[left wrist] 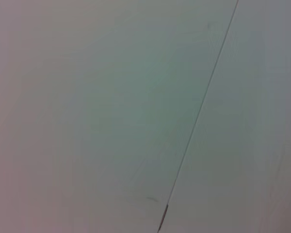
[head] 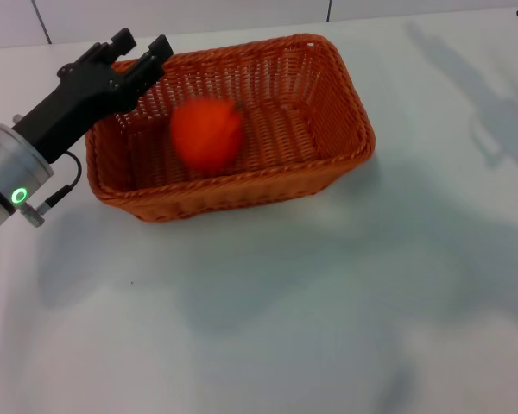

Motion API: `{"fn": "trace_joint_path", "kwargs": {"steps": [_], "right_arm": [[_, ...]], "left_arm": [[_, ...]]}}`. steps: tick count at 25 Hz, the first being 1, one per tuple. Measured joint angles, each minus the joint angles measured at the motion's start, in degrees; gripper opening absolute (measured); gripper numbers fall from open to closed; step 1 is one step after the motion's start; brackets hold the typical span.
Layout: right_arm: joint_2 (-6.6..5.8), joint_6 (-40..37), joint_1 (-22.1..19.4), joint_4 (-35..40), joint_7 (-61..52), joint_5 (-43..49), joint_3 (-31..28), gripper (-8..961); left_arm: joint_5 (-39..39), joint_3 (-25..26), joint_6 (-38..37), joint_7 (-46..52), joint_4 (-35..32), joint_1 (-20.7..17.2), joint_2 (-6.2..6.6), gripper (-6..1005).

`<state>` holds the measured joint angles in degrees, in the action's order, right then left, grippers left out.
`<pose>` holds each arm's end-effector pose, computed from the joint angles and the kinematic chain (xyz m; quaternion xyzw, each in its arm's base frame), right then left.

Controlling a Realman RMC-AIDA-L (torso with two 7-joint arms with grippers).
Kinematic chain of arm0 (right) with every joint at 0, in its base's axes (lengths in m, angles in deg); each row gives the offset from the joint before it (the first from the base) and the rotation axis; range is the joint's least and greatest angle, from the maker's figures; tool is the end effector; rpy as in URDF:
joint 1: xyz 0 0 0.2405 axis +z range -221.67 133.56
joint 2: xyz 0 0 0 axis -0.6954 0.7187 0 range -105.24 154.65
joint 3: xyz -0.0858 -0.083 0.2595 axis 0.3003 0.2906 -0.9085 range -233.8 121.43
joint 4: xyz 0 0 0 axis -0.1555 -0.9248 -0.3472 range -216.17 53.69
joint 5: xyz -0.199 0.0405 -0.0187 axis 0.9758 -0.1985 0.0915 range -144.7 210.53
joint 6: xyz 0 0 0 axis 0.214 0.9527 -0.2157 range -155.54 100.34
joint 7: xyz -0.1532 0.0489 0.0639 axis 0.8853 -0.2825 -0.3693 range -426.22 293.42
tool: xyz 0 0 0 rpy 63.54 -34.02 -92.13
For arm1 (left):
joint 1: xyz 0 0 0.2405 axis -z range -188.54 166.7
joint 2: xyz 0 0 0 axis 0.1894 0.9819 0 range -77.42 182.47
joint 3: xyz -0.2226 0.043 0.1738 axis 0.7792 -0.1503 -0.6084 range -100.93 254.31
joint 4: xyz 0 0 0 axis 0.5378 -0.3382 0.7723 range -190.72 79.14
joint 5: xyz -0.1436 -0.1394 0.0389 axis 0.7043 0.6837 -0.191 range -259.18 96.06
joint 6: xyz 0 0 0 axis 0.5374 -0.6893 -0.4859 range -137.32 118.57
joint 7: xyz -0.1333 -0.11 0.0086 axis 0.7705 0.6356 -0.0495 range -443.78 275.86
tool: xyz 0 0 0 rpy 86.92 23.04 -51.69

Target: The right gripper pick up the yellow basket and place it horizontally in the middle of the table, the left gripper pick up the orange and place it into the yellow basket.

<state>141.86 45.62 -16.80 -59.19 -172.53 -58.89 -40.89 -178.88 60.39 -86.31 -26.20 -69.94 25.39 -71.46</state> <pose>0.3467 0.3881 0.0508 -0.5595 -0.5470 -0.2857 0.5533 -0.2458 0.3933 -0.0620 -0.7923 -0.2834 -0.4409 0.3122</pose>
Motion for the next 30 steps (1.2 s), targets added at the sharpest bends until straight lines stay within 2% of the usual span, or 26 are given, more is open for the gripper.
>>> {"fn": "trace_joint_path", "kwargs": {"steps": [2, 7, 11, 16, 20, 22, 26, 30], "right_arm": [[0.00, 0.2, -0.1, 0.0, -0.1, 0.1, 0.0, 673], [0.00, 2.1, -0.4, 0.1, -0.1, 0.1, -0.1, 672], [-0.19, 2.3, -0.7, 0.6, 1.7, 0.0, -0.4, 669], [-0.49, 2.3, -1.4, 0.8, 8.2, -0.1, -3.2, 665], [-0.20, 3.7, -2.2, 0.8, 18.6, -0.2, -7.2, 666], [0.25, 5.1, -2.6, 0.8, 25.9, -0.2, -9.6, 666], [1.97, 8.3, -3.3, 0.3, 43.8, -0.2, -16.4, 665], [2.23, 9.1, -3.9, -2.9, 57.4, -0.2, -21.8, 665]], "left_arm": [[0.1, 0.4, -0.2, 0.0, 0.0, -0.2, -0.01, 548], [3.5, 4.1, -2.6, -1.0, 0.5, -2.1, -0.05, 751], [9.3, 8.9, -8.6, -8.1, 2.8, -5.2, -0.04, 883], [15.1, 17.2, -13.8, -18.2, 7.5, -8.9, -0.04, 881], [16.5, 22.7, -16.2, -25.1, 11.0, -11.0, -0.03, 879], [16.5, 24.0, -16.8, -27.2, 11.7, -11.8, -0.06, 879], [16.5, 24.2, -16.9, -27.5, 12.0, -12.3, -0.07, 877], [16.5, 24.3, -16.9, -27.5, 12.0, -12.5, -0.11, 876]]}}
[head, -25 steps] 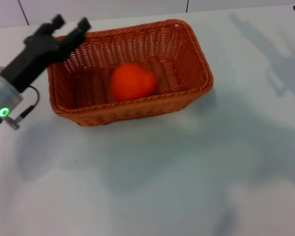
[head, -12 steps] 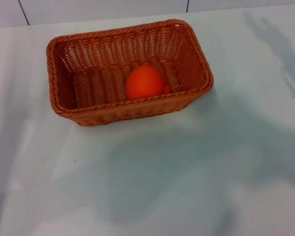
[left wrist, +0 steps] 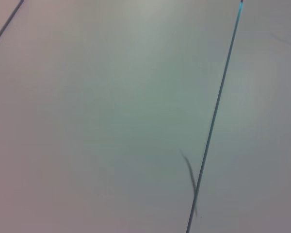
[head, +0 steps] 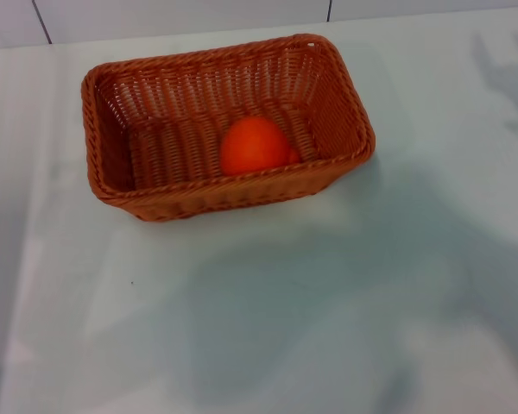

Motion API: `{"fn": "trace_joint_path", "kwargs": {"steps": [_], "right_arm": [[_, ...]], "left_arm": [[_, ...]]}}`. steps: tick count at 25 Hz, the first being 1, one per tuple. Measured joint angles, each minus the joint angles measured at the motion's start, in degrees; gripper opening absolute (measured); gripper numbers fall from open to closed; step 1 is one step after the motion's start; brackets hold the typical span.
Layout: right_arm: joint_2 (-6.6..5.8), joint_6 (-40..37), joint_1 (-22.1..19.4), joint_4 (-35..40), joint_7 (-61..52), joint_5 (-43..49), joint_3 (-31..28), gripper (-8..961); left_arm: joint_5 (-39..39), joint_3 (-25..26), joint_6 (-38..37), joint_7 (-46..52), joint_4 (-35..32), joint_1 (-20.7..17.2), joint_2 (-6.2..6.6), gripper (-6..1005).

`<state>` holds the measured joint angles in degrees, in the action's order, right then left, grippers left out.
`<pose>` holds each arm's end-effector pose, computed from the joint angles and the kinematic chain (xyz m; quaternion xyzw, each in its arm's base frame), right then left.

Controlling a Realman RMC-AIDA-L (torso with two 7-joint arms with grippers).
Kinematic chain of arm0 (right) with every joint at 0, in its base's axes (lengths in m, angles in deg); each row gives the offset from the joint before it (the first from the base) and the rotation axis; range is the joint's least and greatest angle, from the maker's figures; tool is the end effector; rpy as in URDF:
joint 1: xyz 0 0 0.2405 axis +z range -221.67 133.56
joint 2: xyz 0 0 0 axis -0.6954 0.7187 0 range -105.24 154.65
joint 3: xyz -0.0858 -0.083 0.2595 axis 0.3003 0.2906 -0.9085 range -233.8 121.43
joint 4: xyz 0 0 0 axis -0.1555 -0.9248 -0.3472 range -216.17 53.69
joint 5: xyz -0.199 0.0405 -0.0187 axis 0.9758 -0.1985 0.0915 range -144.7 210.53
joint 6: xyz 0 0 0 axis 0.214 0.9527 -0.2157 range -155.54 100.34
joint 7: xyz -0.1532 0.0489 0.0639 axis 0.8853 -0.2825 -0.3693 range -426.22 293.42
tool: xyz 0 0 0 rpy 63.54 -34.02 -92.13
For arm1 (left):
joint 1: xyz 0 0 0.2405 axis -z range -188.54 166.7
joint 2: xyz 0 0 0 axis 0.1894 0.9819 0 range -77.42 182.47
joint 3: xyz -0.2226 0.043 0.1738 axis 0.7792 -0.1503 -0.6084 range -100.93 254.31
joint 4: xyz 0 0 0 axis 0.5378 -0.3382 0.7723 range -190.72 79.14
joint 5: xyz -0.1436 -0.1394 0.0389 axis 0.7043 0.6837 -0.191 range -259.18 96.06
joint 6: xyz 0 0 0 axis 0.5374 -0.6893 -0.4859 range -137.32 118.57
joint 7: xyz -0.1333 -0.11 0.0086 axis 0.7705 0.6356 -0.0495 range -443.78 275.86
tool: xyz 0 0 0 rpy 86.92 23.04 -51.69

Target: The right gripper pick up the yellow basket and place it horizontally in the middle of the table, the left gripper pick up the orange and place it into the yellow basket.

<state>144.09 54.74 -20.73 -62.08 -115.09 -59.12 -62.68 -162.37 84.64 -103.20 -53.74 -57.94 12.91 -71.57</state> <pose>0.3793 0.3392 0.0825 -0.2707 -0.6104 -0.6014 0.4387 -0.3246 0.3227 0.0212 -0.5540 -0.2283 -0.5152 0.6129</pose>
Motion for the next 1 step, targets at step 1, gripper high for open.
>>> {"fn": "trace_joint_path", "kwargs": {"steps": [1], "right_arm": [[0.01, 0.0, -0.1, -0.7, 1.9, 0.0, -1.1, 665]], "left_arm": [[-0.1, 0.0, 0.0, 0.0, 0.0, -0.1, 0.00, 876]]}}
